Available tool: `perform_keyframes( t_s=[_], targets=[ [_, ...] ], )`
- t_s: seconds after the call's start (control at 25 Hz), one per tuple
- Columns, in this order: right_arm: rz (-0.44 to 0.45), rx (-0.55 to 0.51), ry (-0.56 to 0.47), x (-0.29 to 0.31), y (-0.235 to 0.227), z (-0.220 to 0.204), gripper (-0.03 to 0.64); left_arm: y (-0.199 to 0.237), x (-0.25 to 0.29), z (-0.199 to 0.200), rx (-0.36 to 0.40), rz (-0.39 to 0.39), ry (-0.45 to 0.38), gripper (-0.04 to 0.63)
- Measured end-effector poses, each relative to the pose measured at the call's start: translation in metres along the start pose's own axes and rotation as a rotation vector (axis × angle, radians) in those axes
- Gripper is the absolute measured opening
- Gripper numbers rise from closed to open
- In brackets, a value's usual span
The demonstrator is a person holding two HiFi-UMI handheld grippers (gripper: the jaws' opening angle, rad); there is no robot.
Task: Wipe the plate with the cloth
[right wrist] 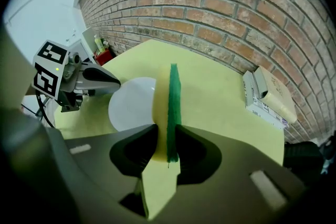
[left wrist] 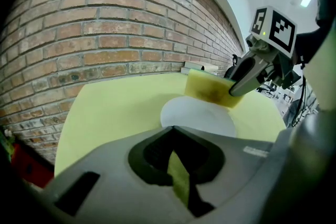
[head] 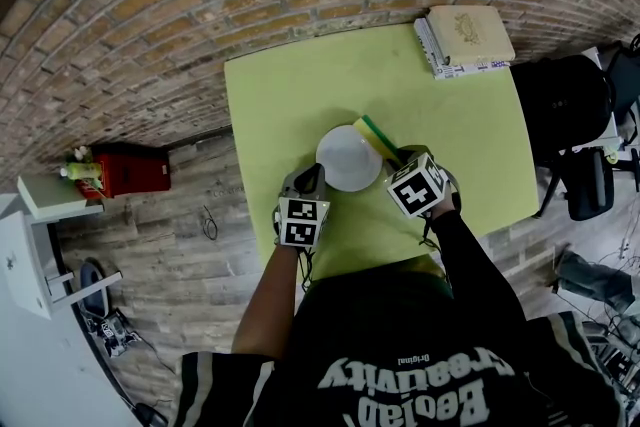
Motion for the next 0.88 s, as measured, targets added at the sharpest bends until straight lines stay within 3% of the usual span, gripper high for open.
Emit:
perform_keyframes(
  t_s=[0.2, 0.4, 0.88],
  targets=[
    [-0.023, -0.008, -0.065, -0.009, 0.004, 0.008, 0.120, 0.000, -0.001, 0.000, -0.004, -0.002, -0.001, 0.008],
    [0.053, -0.024, -0.116, -0.010, 0.017, 0.017, 0.120, 0.002, -0.002, -0.003, -0.026, 0.006, 0.000, 0.008],
    [0.181, -0.107, -0.088, 0.007, 0.060, 0.030, 0.120, 0.001, -0.008, -0.007, -0.043, 0.003, -0.002, 0.008]
  ],
)
Point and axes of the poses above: the fingertips, and each gripper's own axes: x forward along the fingers, y to its left, z out of its top, the point moved 10 cm from there along -x, backward along the fingers, and after that the axes turned 7 degrees about -x, right-handed, at the moved point
